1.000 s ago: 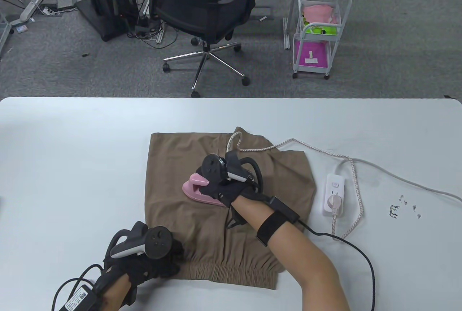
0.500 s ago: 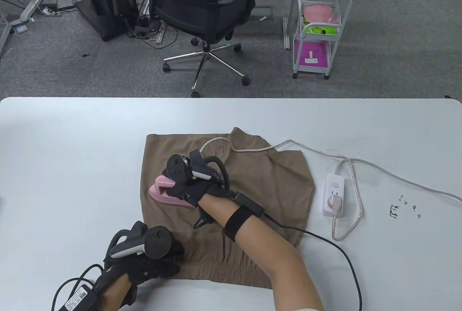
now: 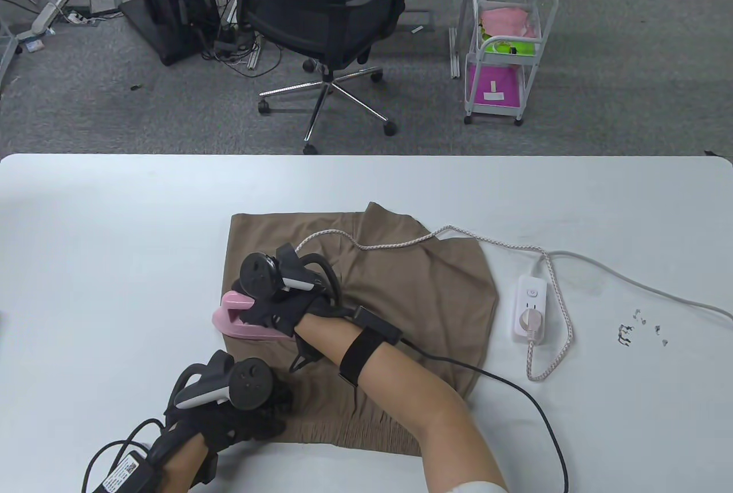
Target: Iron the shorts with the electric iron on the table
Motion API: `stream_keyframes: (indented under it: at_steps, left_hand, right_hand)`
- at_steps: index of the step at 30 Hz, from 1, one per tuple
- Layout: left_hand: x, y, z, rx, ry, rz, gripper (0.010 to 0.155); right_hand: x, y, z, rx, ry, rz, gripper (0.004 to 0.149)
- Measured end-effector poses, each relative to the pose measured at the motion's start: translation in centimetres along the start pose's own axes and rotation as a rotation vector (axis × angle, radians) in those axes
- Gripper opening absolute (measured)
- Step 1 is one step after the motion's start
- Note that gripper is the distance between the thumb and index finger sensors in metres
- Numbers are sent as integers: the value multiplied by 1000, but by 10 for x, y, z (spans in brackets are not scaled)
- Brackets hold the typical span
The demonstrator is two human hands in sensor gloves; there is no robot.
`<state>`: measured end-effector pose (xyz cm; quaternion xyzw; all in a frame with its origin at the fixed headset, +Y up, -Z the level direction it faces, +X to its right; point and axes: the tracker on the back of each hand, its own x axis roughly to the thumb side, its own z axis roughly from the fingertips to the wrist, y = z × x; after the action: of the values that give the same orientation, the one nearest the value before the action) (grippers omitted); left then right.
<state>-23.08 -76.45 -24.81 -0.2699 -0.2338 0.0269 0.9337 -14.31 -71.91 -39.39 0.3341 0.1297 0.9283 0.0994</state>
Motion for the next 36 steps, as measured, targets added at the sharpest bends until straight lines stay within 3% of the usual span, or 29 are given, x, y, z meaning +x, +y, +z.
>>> stream_keyframes:
  at_steps: [22, 28, 36]
  left_hand:
    - [0, 0, 1, 0, 5, -3, 66]
    - [1, 0, 1, -1, 7, -10, 66]
    - [1, 0, 1, 0, 7, -11, 66]
  right_hand:
    - [-68, -9, 84, 33, 109, 34, 56]
    - [-62, -4, 80, 16, 108, -3, 57]
    - [-28, 4, 53, -36, 68, -28, 58]
